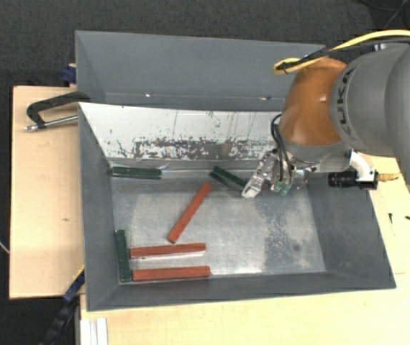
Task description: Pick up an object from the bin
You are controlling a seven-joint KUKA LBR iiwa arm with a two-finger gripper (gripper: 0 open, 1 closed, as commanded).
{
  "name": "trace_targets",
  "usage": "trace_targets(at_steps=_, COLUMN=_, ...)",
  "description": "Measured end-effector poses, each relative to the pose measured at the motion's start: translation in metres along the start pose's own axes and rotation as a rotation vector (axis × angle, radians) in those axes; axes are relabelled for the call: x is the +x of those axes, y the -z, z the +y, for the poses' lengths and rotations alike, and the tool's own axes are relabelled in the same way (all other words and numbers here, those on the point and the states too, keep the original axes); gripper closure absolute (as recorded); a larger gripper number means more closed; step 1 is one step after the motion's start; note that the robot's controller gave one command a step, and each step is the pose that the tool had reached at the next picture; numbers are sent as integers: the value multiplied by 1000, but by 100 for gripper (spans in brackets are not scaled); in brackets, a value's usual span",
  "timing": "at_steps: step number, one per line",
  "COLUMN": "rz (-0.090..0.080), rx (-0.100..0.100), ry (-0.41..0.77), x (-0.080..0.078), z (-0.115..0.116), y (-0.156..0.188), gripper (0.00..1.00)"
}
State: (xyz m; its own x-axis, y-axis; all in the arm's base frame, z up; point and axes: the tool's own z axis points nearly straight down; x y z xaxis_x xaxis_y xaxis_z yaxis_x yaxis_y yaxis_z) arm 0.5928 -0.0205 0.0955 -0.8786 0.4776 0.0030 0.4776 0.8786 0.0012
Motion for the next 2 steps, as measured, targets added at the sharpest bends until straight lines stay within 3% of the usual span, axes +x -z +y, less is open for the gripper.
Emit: trace_targets(at_steps=2, rz=-13, rx=-5, ry=0, x=-3, z=2, y=27, gripper=100)
